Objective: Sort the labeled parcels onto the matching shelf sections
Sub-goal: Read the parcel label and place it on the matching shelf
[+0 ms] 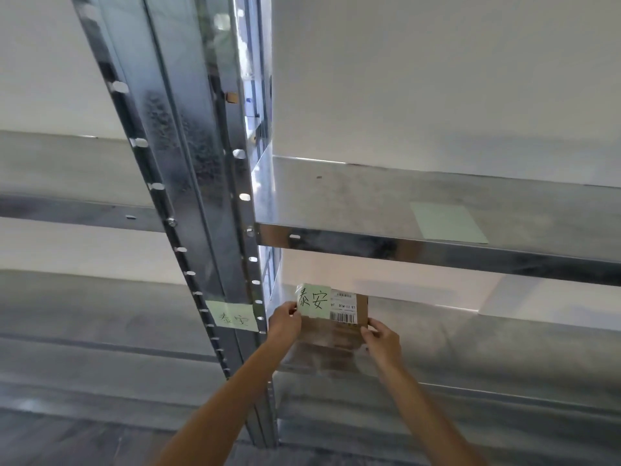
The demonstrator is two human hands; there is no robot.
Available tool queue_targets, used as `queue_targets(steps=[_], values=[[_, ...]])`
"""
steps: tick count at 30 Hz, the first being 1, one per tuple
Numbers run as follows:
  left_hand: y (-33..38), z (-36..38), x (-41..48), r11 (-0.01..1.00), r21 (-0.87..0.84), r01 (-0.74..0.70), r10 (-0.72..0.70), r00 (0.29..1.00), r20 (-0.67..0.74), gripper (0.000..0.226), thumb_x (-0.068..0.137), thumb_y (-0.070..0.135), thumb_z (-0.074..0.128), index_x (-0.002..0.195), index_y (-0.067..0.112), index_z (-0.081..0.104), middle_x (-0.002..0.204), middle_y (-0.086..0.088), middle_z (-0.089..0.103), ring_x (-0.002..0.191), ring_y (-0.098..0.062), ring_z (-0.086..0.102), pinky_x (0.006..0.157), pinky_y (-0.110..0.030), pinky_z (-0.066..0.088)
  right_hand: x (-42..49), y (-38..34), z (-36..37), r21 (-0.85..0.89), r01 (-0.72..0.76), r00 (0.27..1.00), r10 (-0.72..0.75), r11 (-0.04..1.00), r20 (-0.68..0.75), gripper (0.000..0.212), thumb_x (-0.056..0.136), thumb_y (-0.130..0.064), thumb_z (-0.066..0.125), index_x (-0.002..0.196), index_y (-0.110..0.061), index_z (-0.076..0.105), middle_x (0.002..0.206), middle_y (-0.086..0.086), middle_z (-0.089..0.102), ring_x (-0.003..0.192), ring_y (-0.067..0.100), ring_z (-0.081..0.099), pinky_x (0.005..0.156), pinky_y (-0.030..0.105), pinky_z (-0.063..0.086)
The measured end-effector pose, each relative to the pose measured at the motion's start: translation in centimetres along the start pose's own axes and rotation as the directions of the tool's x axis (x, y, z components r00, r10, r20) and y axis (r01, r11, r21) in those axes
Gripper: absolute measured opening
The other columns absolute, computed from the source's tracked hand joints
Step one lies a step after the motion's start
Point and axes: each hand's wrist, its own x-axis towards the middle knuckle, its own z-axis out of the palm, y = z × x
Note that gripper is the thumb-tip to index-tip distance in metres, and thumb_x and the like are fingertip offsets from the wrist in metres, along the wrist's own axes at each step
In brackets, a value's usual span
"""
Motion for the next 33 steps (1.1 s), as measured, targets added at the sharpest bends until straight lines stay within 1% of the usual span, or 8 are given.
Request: queue_targets(steps=[4, 11, 14, 17, 19, 24, 29, 33], values=[[-0.6, 0.8, 1.0, 0.996, -0.034, 0.077, -0.076, 0.997, 0.019, 0.036, 0.095, 0.008, 0.043, 0.128, 0.010, 0.055, 0.130, -0.011, 0.060, 0.118, -0.027, 0.054, 0.100, -0.036, 0.045, 1.5, 0.8, 1.0, -0.033, 0.000, 0.999, 0.001, 0.999, 0.035, 0.031, 0.090, -0.009, 0.057, 0.120, -0.007, 0.064, 0.108, 0.014, 0.070, 0.088, 0.026, 0.064, 0.078, 0.033, 0.053], [-1.1, 1.2, 1.8, 0.993, -0.057, 0.104, -0.105, 0.994, -0.002, 0.034, 0.097, 0.016, 0.046, 0.128, 0.009, 0.055, 0.129, -0.011, 0.061, 0.116, -0.028, 0.057, 0.097, -0.035, 0.050, 3.0, 0.8, 1.2, -0.069, 0.013, 0.998, -0.008, 0.998, 0.059, 0.033, 0.090, -0.018, 0.060, 0.122, -0.010, 0.063, 0.111, 0.011, 0.070, 0.098, 0.026, 0.065, 0.080, 0.025, 0.045], [-1.2, 1.0, 2.1, 0.997, -0.025, 0.079, -0.079, 0.997, 0.002, 0.033, 0.097, 0.019, 0.044, 0.127, 0.010, 0.057, 0.127, -0.011, 0.062, 0.111, -0.026, 0.058, 0.097, -0.035, 0.050, 3.4, 1.0, 1.3, -0.077, -0.006, 0.998, 0.011, 0.997, 0.067, 0.034, 0.088, -0.021, 0.063, 0.120, -0.010, 0.063, 0.111, 0.012, 0.070, 0.099, 0.028, 0.066, 0.085, 0.030, 0.049], [-1.4, 1.0, 2.0, 0.998, 0.010, 0.067, -0.067, 0.998, 0.014, 0.034, 0.099, 0.017, 0.038, 0.128, 0.010, 0.054, 0.130, -0.010, 0.059, 0.097, -0.016, 0.053, 0.078, -0.022, 0.048, 3.7, 1.4, 1.3, -0.081, -0.026, 0.996, 0.033, 0.996, 0.082, 0.036, 0.087, -0.025, 0.065, 0.120, -0.011, 0.064, 0.112, 0.013, 0.071, 0.099, 0.029, 0.067, 0.091, 0.038, 0.052], [-1.4, 1.1, 1.8, 0.997, 0.014, 0.072, -0.073, 0.997, 0.023, 0.036, 0.100, 0.014, 0.032, 0.129, 0.008, 0.051, 0.132, -0.011, 0.057, 0.093, -0.014, 0.049, 0.063, -0.013, 0.041, 3.4, 1.1, 1.1, -0.072, -0.046, 0.996, 0.051, 0.996, 0.074, 0.041, 0.088, -0.029, 0.063, 0.124, -0.010, 0.061, 0.117, 0.013, 0.068, 0.103, 0.031, 0.065, 0.089, 0.034, 0.049], [0.3, 0.4, 0.0, 1.000, 0.000, -0.023, 0.023, 0.998, -0.062, 0.037, 0.101, 0.014, 0.029, 0.135, 0.008, 0.042, 0.137, -0.014, 0.051, 0.121, -0.028, 0.050, 0.097, -0.035, 0.047, 2.3, -0.6, 0.0, -0.050, -0.082, 0.996, 0.080, 0.995, -0.043, 0.047, 0.092, -0.031, 0.056, 0.133, -0.010, 0.047, 0.128, 0.016, 0.057, 0.116, 0.033, 0.054, 0.095, 0.035, 0.041], [1.4, -0.3, -2.0, 0.972, 0.061, -0.229, 0.233, 0.970, -0.064, 0.042, 0.100, 0.023, 0.035, 0.142, 0.018, 0.036, 0.151, -0.004, 0.036, 0.139, -0.025, 0.034, 0.111, -0.047, 0.036, -0.3, -2.1, -0.9, -0.051, 0.087, 0.990, -0.092, 0.995, -0.108, 0.041, 0.093, -0.029, 0.053, 0.130, -0.011, 0.047, 0.127, 0.017, 0.058, 0.112, 0.031, 0.056, 0.095, 0.039, 0.045], [2.2, -1.1, -5.6, 0.929, 0.085, -0.361, 0.363, 0.932, -0.007, 0.047, 0.100, 0.033, 0.033, 0.145, 0.021, 0.031, 0.155, 0.002, 0.027, 0.144, -0.020, 0.024, 0.117, -0.045, 0.026, -4.4, -3.3, -1.0, -0.038, 0.240, 0.969, -0.242, 0.970, -0.058, 0.041, 0.097, -0.034, 0.042, 0.134, -0.016, 0.044, 0.136, 0.010, 0.053, 0.122, 0.028, 0.052, 0.099, 0.037, 0.043]])
